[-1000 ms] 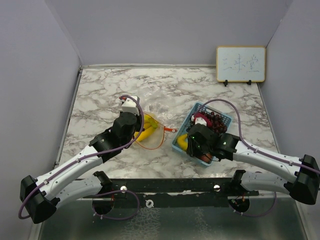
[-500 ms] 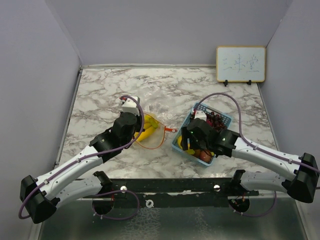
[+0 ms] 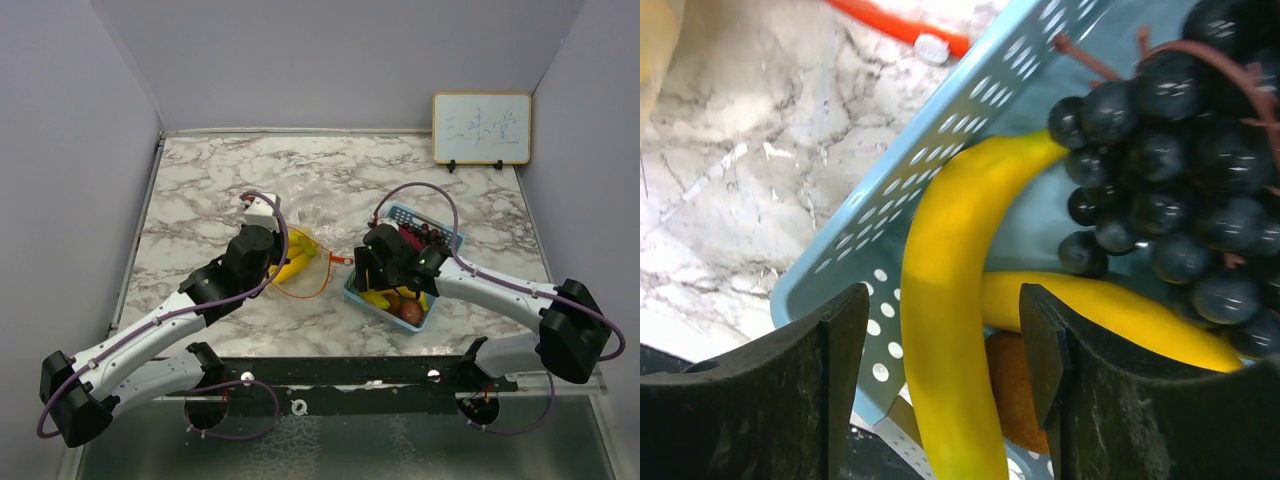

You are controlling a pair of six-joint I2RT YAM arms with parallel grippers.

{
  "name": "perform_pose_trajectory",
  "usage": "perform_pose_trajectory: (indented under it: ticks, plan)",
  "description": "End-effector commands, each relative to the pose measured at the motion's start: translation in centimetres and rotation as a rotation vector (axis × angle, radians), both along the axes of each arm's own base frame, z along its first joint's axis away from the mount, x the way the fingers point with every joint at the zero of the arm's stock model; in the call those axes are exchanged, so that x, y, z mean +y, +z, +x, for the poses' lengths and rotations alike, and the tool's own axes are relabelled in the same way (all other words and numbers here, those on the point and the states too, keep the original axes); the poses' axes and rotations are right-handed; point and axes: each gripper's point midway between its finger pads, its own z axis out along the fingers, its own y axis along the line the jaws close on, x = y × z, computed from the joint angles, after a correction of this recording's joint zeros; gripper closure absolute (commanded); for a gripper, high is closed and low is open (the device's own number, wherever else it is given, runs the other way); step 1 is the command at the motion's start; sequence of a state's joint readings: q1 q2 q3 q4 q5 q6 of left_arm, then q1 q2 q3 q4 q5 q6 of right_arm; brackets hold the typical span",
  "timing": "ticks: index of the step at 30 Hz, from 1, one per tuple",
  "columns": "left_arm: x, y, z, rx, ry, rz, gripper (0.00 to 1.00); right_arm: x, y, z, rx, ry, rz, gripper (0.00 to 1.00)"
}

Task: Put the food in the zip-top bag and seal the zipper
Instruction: Pick up the fake fruit from the bin.

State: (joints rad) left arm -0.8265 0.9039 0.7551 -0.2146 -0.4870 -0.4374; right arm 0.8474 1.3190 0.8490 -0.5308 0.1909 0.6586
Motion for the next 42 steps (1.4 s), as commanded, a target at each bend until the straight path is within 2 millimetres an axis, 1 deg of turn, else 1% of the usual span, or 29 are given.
perform_pose_trajectory:
  ticks: [1,4,7,9,13,14,15,18,20,23,24,27,29,31,32,34,36,37,38,40,42]
  plan:
    - [0.1,-0.3,-0.1,0.006,-0.003,-0.003,1.00,1.3,-1.3,-1.4,0.079,0.077,0.043,0.39]
    - [0.2,-0.3,-0.1,0.004,0.002,-0.001,1.00,0.5,-2.2,-2.5,0.118,0.074,0.023,0.40]
    - [0.3,-0.3,0.0,0.002,0.005,0.001,1.00,0.0,-3.0,-3.2,0.139,0.075,0.024,0.40]
    - [0.1,-0.3,0.0,0.002,0.002,-0.001,1.00,0.0,-3.8,-3.5,0.154,0.080,0.025,0.40]
    - [0.1,-0.3,0.0,0.007,0.002,0.003,1.00,0.8,-5.0,-3.9,0.193,0.108,0.036,0.42]
    - [0.2,-0.3,0.0,0.007,0.004,0.006,1.00,0.8,-5.2,-3.9,0.198,0.111,0.034,0.45]
    - [0.2,-0.2,0.0,0.007,0.005,0.006,1.00,0.9,-5.0,-3.9,0.195,0.115,0.037,0.50]
    - [0.5,-0.2,-0.1,0.005,0.013,0.005,1.00,1.1,-3.8,-3.5,0.166,0.124,0.045,0.71]
    - [0.6,-0.2,-0.1,0.004,0.017,0.001,1.00,1.0,-2.5,-3.2,0.139,0.123,0.048,0.82]
    - [0.6,-0.2,-0.2,0.006,0.017,-0.005,1.00,0.7,-0.1,-2.7,0.086,0.124,0.057,0.90]
    - [0.5,-0.2,-0.2,0.008,0.015,-0.008,1.00,0.8,1.1,-2.4,0.062,0.127,0.066,0.92]
    - [0.4,-0.3,-0.2,0.011,0.012,-0.012,1.00,0.7,4.4,-2.1,0.004,0.142,0.085,0.94]
    - [0.3,-0.5,-0.1,0.016,0.013,-0.011,1.00,0.5,6.5,-2.3,-0.029,0.163,0.106,0.95]
    - [0.1,-0.5,-0.1,0.019,0.009,-0.016,1.00,0.9,8.7,-2.7,-0.056,0.205,0.151,0.95]
    - [0.0,-0.5,-0.1,0.019,0.006,-0.021,1.00,1.5,10.0,-3.2,-0.069,0.253,0.194,0.95]
    - [-0.2,-0.4,-0.1,0.019,-0.001,-0.029,1.00,3.5,13.2,-4.7,-0.109,0.402,0.325,0.96]
    - [-0.3,-0.3,-0.1,0.019,-0.006,-0.031,1.00,5.6,16.3,-6.5,-0.142,0.556,0.466,0.97]
    - [-0.3,-0.2,-0.1,0.020,-0.005,-0.032,1.00,6.5,17.6,-7.9,-0.133,0.649,0.540,0.97]
    - [-0.3,-0.2,-0.1,0.019,-0.006,-0.033,1.00,7.2,18.6,-8.7,-0.133,0.714,0.593,0.97]
    - [-0.4,-0.2,-0.1,0.021,-0.005,-0.039,1.00,8.3,19.9,-9.9,-0.125,0.815,0.671,0.97]
    - [-0.4,-0.1,-0.1,0.021,-0.005,-0.044,1.00,9.1,20.3,-10.5,-0.123,0.870,0.703,0.97]
